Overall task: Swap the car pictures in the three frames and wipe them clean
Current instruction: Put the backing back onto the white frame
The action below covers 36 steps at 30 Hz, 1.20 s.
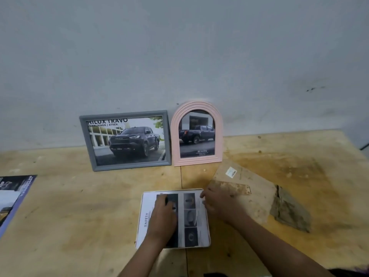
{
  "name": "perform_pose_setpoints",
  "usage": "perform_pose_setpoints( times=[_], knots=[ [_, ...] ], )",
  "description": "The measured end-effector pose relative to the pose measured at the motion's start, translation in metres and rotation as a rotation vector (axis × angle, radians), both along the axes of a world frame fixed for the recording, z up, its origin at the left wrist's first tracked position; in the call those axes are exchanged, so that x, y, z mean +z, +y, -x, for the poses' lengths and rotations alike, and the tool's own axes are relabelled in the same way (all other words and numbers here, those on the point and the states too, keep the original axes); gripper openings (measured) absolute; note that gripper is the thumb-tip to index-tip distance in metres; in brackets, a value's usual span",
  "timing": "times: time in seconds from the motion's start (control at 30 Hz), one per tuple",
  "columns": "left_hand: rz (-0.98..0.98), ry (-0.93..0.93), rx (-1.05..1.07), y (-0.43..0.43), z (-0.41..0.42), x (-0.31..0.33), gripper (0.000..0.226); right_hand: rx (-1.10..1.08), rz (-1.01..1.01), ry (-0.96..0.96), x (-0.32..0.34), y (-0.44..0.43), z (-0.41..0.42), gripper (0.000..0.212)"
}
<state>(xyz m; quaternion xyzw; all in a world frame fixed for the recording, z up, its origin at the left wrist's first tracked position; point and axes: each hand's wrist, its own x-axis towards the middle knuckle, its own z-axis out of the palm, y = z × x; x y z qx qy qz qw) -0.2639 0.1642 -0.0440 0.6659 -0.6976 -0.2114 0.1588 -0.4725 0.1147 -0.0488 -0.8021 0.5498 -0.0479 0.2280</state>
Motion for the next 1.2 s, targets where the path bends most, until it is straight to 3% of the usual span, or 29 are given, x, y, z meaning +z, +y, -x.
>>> perform_pose_setpoints(
  times=[0.07,0.2,0.27,0.4,0.5,0.6,0.83,0.93,1.03,1.13,1.2],
  knots=[
    [0.017,0.037,0.064,-0.014,0.026,0.008,0.025,0.005,-0.004,-0.001,0.005,-0.02,0.025,0.029],
    [0.036,0.079,0.0,-0.054,0.089,0.01,0.031,-0.2,-0.097,-0.026,0.008,-0.044,0.095,0.035],
    [-0.047,0.082,-0.038,-0.07,0.119,0.009,0.044,-0.295,-0.093,0.091,0.007,-0.054,0.129,0.047],
    [-0.262,-0.14,-0.127,-0.08,0.166,-0.004,0.069,-0.537,-0.285,0.146,0.009,-0.062,0.175,0.077],
    [-0.397,-0.301,-0.131,-0.076,0.18,-0.013,0.075,-0.517,-0.326,0.213,0.007,-0.06,0.19,0.087],
    [-0.409,-0.382,-0.14,-0.074,0.188,-0.014,0.078,-0.501,-0.353,0.242,0.002,-0.062,0.197,0.095],
    [-0.402,-0.404,-0.15,-0.068,0.191,-0.02,0.087,-0.494,-0.495,0.285,-0.001,-0.068,0.201,0.117],
    [-0.367,-0.366,-0.139,-0.068,0.19,-0.019,0.089,-0.494,-0.559,0.236,0.001,-0.079,0.201,0.109],
    [-0.329,-0.338,-0.104,-0.068,0.194,-0.014,0.09,-0.422,-0.567,0.234,0.023,-0.088,0.199,0.08],
    [-0.27,-0.264,-0.097,-0.072,0.2,-0.002,0.095,-0.349,-0.528,0.092,0.049,-0.1,0.204,0.069],
    [-0.19,-0.195,-0.144,-0.077,0.204,0.012,0.098,-0.286,-0.5,-0.037,0.072,-0.102,0.209,0.048]
  ],
)
